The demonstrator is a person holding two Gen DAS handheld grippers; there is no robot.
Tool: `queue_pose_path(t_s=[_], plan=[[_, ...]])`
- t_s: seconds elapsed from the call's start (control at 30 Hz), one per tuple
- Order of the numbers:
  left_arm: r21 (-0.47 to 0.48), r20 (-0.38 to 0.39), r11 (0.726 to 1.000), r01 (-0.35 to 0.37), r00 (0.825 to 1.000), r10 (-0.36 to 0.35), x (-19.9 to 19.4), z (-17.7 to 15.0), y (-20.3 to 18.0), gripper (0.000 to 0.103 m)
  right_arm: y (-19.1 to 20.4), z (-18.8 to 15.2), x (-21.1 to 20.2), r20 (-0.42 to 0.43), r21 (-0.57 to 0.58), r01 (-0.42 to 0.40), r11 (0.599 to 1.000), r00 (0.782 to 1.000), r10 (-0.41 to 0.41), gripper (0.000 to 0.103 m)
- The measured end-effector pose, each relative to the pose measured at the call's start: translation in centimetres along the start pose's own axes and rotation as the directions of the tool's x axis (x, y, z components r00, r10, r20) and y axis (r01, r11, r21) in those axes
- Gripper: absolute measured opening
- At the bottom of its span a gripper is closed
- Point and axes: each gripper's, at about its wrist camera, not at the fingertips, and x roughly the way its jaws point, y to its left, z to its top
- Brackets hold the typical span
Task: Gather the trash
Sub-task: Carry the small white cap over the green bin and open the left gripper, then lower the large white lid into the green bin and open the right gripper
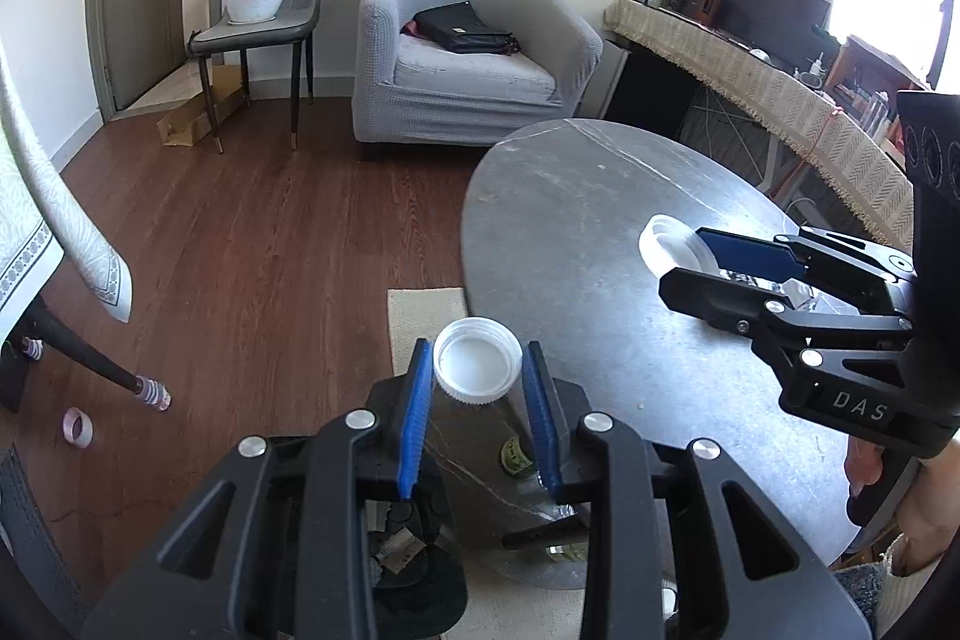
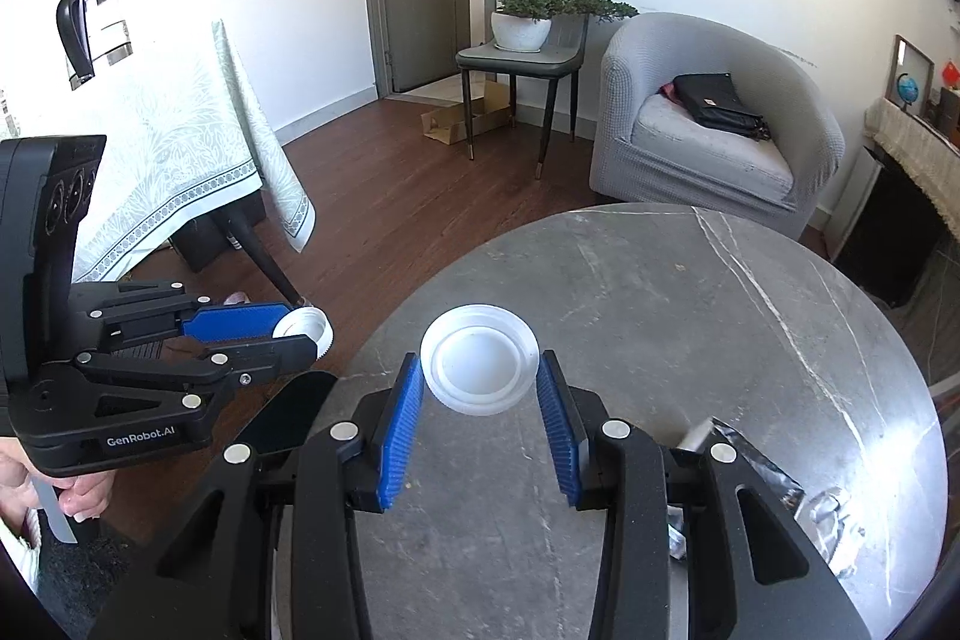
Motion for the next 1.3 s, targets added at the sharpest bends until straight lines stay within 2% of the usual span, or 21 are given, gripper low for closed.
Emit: queue_pose_path(t_s=[0.27, 0.53, 0.67, 0.73, 0.93, 1.13, 1.2, 1.23, 1.3], plan=[[-0.028, -0.050, 0.997, -0.074, 0.996, 0.073, -0.6, -1.4, 4.9, 0.032, 3.7, 1.8, 1.9, 0.002, -0.031, -0.061, 0.998, 0.998, 0.061, 0.039], [-0.001, -0.187, 0.988, -0.155, 0.970, 0.152, 0.4, -4.5, 9.2, 0.033, 7.8, 3.2, 4.5, -0.026, -0.055, -0.116, 0.992, 0.993, 0.115, 0.039], [0.003, -0.254, 0.987, -0.162, 0.954, 0.157, 1.0, -6.0, 11.1, 0.032, 9.6, 3.7, 6.5, -0.067, -0.045, -0.130, 0.990, 0.990, 0.127, 0.039], [0.005, -0.297, 0.988, -0.153, 0.943, 0.148, 1.6, -6.8, 11.9, 0.033, 10.3, 3.6, 7.6, -0.094, -0.045, -0.132, 0.990, 0.987, 0.127, 0.039], [0.030, -0.434, 0.992, -0.125, 0.892, 0.125, 3.3, -9.5, 13.4, 0.033, 12.8, 3.3, 10.7, -0.170, -0.059, -0.144, 0.988, 0.976, 0.133, 0.039], [0.067, -0.530, 0.994, -0.091, 0.840, 0.113, 4.6, -12.2, 13.6, 0.033, 15.2, 3.0, 13.2, -0.230, -0.082, -0.159, 0.984, 0.964, 0.136, 0.039], [0.100, -0.545, 0.991, -0.087, 0.829, 0.128, 4.9, -12.9, 13.4, 0.035, 15.9, 2.8, 14.0, -0.251, -0.091, -0.165, 0.982, 0.958, 0.137, 0.039], [0.105, -0.549, 0.991, -0.081, 0.826, 0.126, 5.0, -13.1, 13.4, 0.040, 16.3, 2.7, 14.4, -0.262, -0.096, -0.169, 0.981, 0.955, 0.139, 0.039], [0.107, -0.548, 0.992, -0.071, 0.828, 0.118, 4.7, -13.3, 13.5, 0.040, 16.7, 2.6, 15.1, -0.281, -0.104, -0.169, 0.980, 0.950, 0.134, 0.039]])
